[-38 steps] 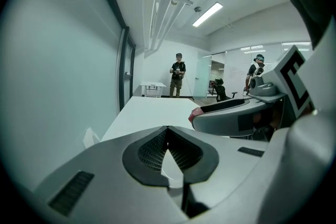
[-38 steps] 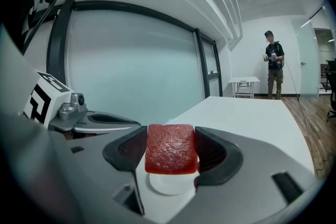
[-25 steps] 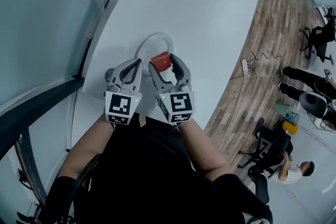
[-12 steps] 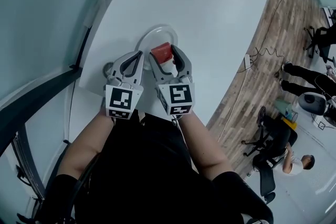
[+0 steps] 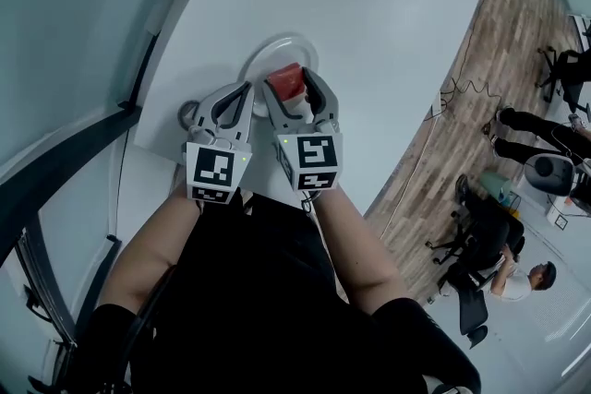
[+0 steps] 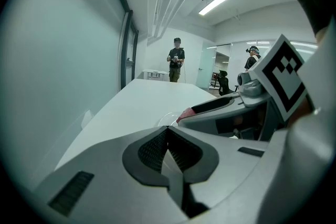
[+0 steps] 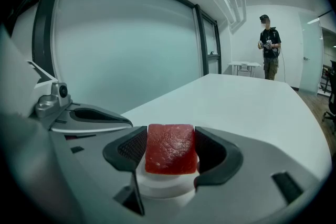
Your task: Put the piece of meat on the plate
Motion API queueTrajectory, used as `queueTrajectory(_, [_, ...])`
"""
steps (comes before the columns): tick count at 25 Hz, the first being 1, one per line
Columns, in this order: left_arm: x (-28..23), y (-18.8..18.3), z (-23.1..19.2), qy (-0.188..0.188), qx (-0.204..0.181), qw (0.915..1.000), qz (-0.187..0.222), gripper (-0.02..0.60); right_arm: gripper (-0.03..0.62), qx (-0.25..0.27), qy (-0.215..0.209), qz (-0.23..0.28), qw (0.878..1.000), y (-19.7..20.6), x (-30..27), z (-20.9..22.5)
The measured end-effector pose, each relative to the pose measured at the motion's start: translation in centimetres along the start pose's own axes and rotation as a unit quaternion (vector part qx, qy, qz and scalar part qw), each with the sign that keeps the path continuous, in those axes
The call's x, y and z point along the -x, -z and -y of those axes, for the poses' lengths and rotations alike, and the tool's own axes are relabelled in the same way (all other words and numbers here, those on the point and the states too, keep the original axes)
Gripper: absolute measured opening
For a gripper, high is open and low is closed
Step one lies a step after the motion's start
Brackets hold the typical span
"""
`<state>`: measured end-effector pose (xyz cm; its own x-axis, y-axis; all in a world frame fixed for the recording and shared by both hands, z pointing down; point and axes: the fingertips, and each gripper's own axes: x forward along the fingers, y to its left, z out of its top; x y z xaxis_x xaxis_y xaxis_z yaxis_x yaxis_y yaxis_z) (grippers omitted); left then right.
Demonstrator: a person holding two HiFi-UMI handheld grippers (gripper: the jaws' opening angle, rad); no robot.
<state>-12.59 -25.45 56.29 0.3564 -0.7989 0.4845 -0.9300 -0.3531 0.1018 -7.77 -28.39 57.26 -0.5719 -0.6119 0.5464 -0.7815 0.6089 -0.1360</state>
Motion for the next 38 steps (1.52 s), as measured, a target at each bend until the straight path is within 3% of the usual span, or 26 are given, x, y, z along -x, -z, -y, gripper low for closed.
queueTrajectory(14, [-0.7,0.5,-0.8,0.001,0.008,0.9999,-0.010,0.003,0.288,0.017,0.004,-0.057,0.998,1.1,-1.8,-0.3])
queueTrajectory(38, [-0.8,1.8,-1.2,0.000,0.022,0.9995,-0.023,0.003,0.290,0.039,0.035,-0.103,0.993,2.1,-3.1,0.0])
